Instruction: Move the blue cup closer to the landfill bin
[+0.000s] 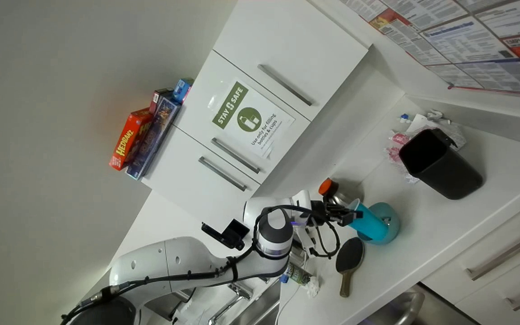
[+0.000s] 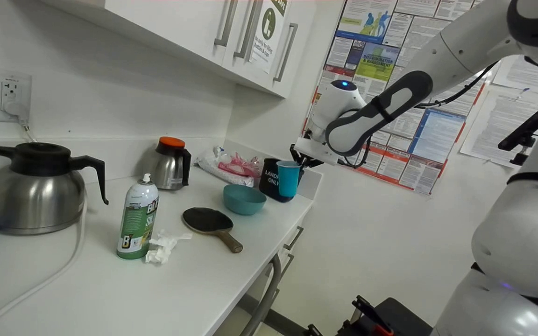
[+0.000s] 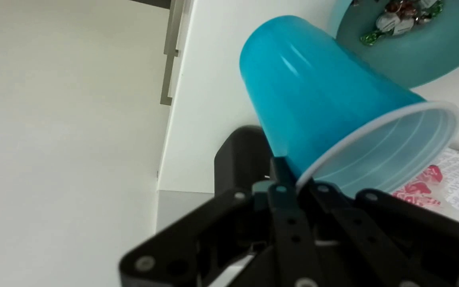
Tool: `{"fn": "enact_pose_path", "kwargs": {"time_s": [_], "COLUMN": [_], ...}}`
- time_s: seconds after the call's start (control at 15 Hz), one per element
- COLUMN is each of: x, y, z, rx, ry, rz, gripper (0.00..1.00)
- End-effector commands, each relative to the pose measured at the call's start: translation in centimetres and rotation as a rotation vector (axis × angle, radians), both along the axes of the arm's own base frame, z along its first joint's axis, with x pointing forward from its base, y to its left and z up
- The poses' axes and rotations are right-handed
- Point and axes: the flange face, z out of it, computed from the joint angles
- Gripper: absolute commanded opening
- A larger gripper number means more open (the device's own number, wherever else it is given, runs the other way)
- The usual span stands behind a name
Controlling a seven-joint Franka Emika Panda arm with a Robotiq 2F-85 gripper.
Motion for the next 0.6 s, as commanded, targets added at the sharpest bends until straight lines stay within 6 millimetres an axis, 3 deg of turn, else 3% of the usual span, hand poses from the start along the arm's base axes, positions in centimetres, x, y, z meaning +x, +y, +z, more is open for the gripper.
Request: {"fn": "enact_pose_path", "kwargs": {"time_s": [0.0, 0.27, 0.53], "x": [2.3, 4.1, 5.7], "y": [-3.1, -5.8, -7.0], "z": [-1.2, -3.3, -5.9], "rx": [0.035, 0.080, 0.120], "ry": [-0.064, -0.141, -0.163], "rz": [-0.069, -0.153, -0.256], "gripper": [0.01, 0.01, 0.01]}}
